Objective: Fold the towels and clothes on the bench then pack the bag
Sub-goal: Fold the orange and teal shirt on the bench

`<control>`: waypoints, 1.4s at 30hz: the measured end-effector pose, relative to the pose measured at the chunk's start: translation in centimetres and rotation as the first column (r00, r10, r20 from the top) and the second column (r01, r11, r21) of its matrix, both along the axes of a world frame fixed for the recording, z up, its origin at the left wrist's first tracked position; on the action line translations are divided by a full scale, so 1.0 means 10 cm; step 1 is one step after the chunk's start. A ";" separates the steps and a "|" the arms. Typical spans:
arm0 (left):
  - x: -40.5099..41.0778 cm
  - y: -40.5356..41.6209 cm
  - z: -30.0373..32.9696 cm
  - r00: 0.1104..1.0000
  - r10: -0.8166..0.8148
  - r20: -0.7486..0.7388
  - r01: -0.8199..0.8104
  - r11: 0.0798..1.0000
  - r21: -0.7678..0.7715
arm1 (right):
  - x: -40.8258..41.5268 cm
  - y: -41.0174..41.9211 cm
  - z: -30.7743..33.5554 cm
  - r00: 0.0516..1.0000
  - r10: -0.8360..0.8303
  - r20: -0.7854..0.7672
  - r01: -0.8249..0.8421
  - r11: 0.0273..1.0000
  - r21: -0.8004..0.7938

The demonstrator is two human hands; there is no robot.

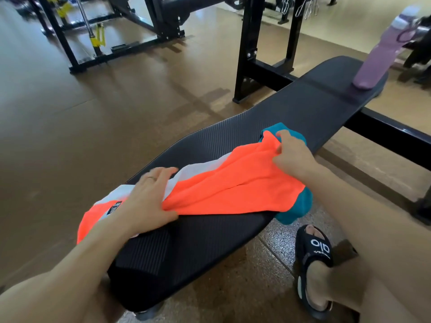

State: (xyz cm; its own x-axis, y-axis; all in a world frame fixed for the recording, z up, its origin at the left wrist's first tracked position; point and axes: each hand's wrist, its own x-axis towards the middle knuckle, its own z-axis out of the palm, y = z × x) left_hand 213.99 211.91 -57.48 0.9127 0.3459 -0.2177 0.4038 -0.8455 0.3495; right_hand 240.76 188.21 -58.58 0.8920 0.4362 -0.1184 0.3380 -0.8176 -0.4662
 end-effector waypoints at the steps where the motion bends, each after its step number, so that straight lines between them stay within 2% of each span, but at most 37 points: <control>1: 0.04 -0.12 -0.02 0.998 -0.038 0.047 0.042 0.997 -0.071 | -0.02 0.03 0.00 1.000 0.029 -0.010 -0.029 0.999 0.032; 3: 0.13 -0.23 -0.17 0.995 -0.085 0.060 0.087 0.996 -0.025 | -0.02 0.07 0.01 0.999 0.042 -0.013 -0.042 0.999 0.036; 6: 0.21 -0.20 -0.36 0.997 -0.068 -0.045 0.075 0.981 0.180 | 0.12 0.00 0.02 0.993 -0.111 0.034 0.113 0.991 -0.072; 8: 0.25 -0.14 -0.38 1.000 0.024 -0.016 -0.022 0.990 0.138 | 0.25 -0.09 0.02 0.978 -0.191 -0.084 0.180 0.976 -0.120; 10: 0.27 -0.12 -0.34 0.986 0.162 0.046 -0.161 0.987 -0.009 | 0.33 -0.14 -0.02 0.964 -0.206 -0.166 0.192 0.977 -0.097; 13: 0.29 -0.09 -0.31 0.971 0.227 0.074 -0.221 0.972 -0.080 | 0.40 -0.11 -0.04 0.964 -0.208 -0.164 0.217 0.976 0.035; 15: 0.31 -0.07 -0.24 0.964 0.228 0.135 -0.221 0.973 -0.068 | 0.39 -0.07 -0.02 0.984 -0.123 -0.128 0.137 0.985 0.109; 18: 0.31 -0.04 -0.03 0.909 0.308 0.280 -0.306 0.951 -0.052 | 0.36 0.03 0.07 0.994 0.042 0.099 -0.063 0.973 0.222; 21: 0.26 0.03 0.20 0.841 0.332 0.427 -0.403 0.911 0.085 | 0.38 0.10 0.32 0.955 0.057 0.290 -0.175 0.900 0.400; 23: 0.22 0.09 0.32 0.784 0.329 0.527 -0.466 0.872 0.148 | 0.37 0.09 0.55 0.965 0.020 0.263 -0.172 0.802 0.572; 25: 0.16 0.13 0.38 0.742 0.338 0.579 -0.501 0.853 0.144 | 0.32 0.06 0.68 0.984 0.053 0.169 -0.158 0.689 0.707; 27: 0.06 0.14 0.34 0.802 0.359 0.478 -0.448 0.890 0.084 | 0.27 0.01 0.65 0.982 0.187 -0.031 -0.093 0.617 0.781; 28: 0.01 0.13 0.30 0.879 0.340 0.336 -0.380 0.923 0.059 | 0.24 -0.03 0.60 0.949 0.264 -0.171 -0.045 0.651 0.758; 29: -0.05 0.11 0.24 0.948 0.277 0.158 -0.288 0.956 0.051 | 0.21 -0.09 0.53 0.900 0.319 -0.297 -0.048 0.751 0.658; 30: -0.10 0.07 0.19 0.980 0.200 -0.013 -0.199 0.979 0.052 | 0.20 -0.15 0.49 0.856 0.361 -0.370 -0.152 0.860 0.487; 31: -0.13 0.04 0.14 0.982 0.144 -0.122 -0.138 0.989 0.058 | 0.19 -0.20 0.44 0.827 0.389 -0.405 -0.290 0.913 0.285; 32: -0.15 0.02 0.10 0.982 0.117 -0.146 -0.109 0.992 0.063 | 0.19 -0.24 0.39 0.817 0.405 -0.411 -0.393 0.912 0.118; 34: -0.09 -0.04 0.07 0.993 0.119 -0.019 -0.119 0.992 0.035 | 0.18 -0.27 0.34 0.838 0.376 -0.397 -0.423 0.906 -0.035; 36: 0.05 -0.10 0.06 0.980 0.135 0.148 -0.133 0.991 -0.019 | 0.14 -0.27 0.33 0.869 0.325 -0.373 -0.353 0.936 -0.007; 37: 0.14 -0.13 0.05 0.974 0.116 0.194 -0.112 0.993 -0.033 | 0.13 -0.25 0.32 0.901 0.299 -0.313 -0.304 0.952 0.037; 40: 0.51 -0.23 0.04 0.984 0.042 0.171 -0.030 0.997 -0.071 | 0.06 -0.18 0.30 0.968 0.237 -0.083 -0.217 0.957 0.194; 42: 0.79 -0.29 0.06 0.986 0.034 0.162 -0.014 0.992 -0.123 | -0.05 -0.17 0.37 0.947 0.308 -0.091 -0.249 0.883 0.397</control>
